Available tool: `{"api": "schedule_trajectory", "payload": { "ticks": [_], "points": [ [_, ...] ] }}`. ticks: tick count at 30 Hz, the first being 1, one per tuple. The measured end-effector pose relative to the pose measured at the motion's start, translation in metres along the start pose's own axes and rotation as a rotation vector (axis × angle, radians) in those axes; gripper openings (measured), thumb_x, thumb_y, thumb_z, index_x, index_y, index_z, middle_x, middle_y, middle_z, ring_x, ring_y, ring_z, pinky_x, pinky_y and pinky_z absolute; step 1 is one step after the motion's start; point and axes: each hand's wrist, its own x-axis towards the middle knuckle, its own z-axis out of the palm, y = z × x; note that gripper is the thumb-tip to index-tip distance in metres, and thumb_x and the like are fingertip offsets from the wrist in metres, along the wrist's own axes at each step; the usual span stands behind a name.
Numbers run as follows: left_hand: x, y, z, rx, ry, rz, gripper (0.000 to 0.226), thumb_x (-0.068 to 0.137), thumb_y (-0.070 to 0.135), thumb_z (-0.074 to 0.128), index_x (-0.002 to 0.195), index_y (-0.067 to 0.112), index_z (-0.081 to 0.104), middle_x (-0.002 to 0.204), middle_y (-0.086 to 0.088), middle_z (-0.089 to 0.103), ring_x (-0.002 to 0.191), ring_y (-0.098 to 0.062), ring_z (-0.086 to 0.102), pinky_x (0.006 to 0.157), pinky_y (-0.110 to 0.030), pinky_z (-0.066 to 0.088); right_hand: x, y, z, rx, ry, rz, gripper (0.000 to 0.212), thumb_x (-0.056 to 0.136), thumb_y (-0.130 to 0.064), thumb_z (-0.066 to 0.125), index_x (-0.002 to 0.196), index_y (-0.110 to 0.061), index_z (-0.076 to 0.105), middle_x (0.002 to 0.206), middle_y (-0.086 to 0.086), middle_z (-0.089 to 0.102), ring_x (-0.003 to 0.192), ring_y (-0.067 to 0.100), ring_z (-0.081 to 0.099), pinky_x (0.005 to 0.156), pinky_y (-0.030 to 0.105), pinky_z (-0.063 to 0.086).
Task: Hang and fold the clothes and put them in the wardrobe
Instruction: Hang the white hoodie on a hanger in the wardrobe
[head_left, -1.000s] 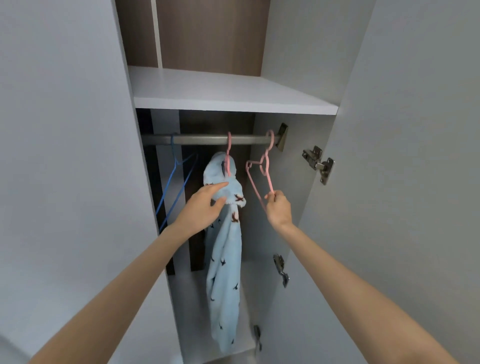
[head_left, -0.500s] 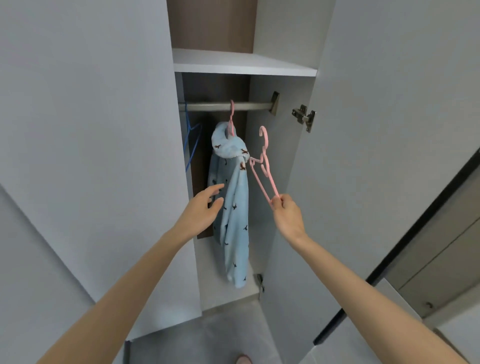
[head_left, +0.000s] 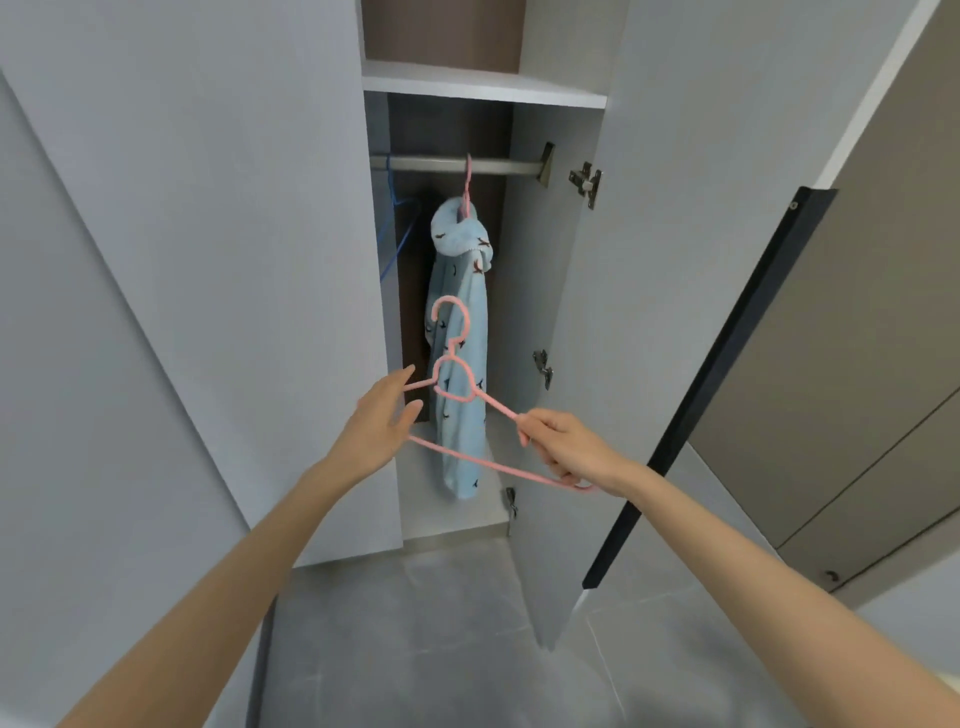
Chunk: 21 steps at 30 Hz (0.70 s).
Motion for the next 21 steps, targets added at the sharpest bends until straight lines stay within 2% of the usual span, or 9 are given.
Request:
{"api": "schedule_trajectory", "payload": {
  "ticks": [4,6,8,9,11,13,15,18,21],
  "points": [
    [-0.071,-0.007,0.02,0.096,0.09,-0.066,0.045,0.099,0.037,0.034,0.144,0.026,0.036,0.141,0.005,0.046,0.137,-0.017,0.034,0.115,-0.054,0.008,-0.04,0.021,0.009,0.025,-0.203,-0.044,0.031,0.102,-0.032,0.04,0.079,-0.014,0.049,0.051,-0.002,0.032,0.039,0.013,0.022,0.036,0.019,0.021],
    [-0.108,-0.002,0.026,0.113,0.122,-0.12,0.041,0.101,0.035,0.032,0.141,0.029,0.04,0.136,0.006,0.051,0.132,-0.016,0.039,0.112,-0.057,0.0,-0.056,0.028,0.018,-0.003,-0.298,-0.068,0.031,0.102,-0.034,0.041,0.079,-0.014,0.051,0.05,-0.002,0.032,0.041,0.015,0.022,0.037,0.021,0.022],
    [-0.143,0.0,0.023,0.098,0.18,-0.145,0.038,0.103,0.033,0.031,0.137,0.028,0.046,0.121,0.006,0.06,0.119,-0.017,0.049,0.113,-0.06,0.008,-0.07,0.031,0.031,-0.027,-0.38,-0.092,0.031,0.101,-0.035,0.041,0.082,-0.014,0.054,0.05,-0.004,0.032,0.04,0.015,0.023,0.037,0.022,0.023],
    [-0.16,-0.002,0.02,0.085,0.223,-0.136,0.036,0.103,0.032,0.032,0.135,0.027,0.049,0.11,0.005,0.063,0.108,-0.017,0.053,0.109,-0.06,0.021,-0.075,0.031,0.039,-0.047,-0.416,-0.117,0.03,0.101,-0.034,0.041,0.085,-0.013,0.056,0.049,-0.005,0.032,0.038,0.013,0.024,0.036,0.021,0.024],
    [-0.194,-0.006,0.013,0.049,0.307,-0.134,0.035,0.102,0.03,0.035,0.131,0.025,0.055,0.092,0.003,0.064,0.089,-0.014,0.057,0.091,-0.048,0.044,-0.086,0.03,0.058,-0.094,-0.472,-0.185,0.028,0.102,-0.031,0.041,0.091,-0.015,0.061,0.049,-0.006,0.033,0.036,0.009,0.026,0.035,0.02,0.025],
    [-0.23,-0.009,0.006,0.052,0.374,-0.174,0.033,0.102,0.026,0.038,0.128,0.025,0.057,0.085,0.006,0.062,0.081,-0.003,0.056,0.075,-0.028,0.045,-0.095,0.03,0.082,-0.17,-0.481,-0.288,0.026,0.102,-0.029,0.041,0.095,-0.019,0.063,0.048,-0.006,0.036,0.036,0.007,0.03,0.037,0.021,0.03],
    [-0.266,-0.011,0.003,0.064,0.402,-0.232,0.03,0.1,0.022,0.041,0.123,0.028,0.059,0.084,0.011,0.061,0.077,0.004,0.055,0.07,-0.014,0.039,-0.105,0.032,0.111,-0.292,-0.456,-0.384,0.024,0.101,-0.032,0.041,0.096,-0.023,0.063,0.047,-0.007,0.045,0.039,0.005,0.039,0.047,0.026,0.038],
    [-0.316,-0.017,0.002,0.039,0.368,-0.318,0.03,0.098,0.019,0.048,0.109,0.045,0.058,0.084,0.013,0.065,0.077,-0.001,0.057,0.069,-0.01,0.04,-0.123,0.035,0.161,-0.334,-0.498,-0.439,0.018,0.1,-0.035,0.042,0.089,-0.036,0.057,0.056,-0.01,0.055,0.045,0.004,0.046,0.056,0.032,0.044],
    [-0.358,-0.022,0.006,0.017,0.335,-0.41,0.026,0.096,0.018,0.053,0.116,0.032,0.063,0.089,0.016,0.065,0.081,0.0,0.059,0.071,-0.008,0.041,-0.141,0.033,0.216,-0.316,-0.579,-0.432,0.017,0.1,-0.036,0.042,0.092,-0.031,0.056,0.068,-0.007,0.057,0.048,-0.001,0.048,0.058,0.03,0.041]
  ]
}}
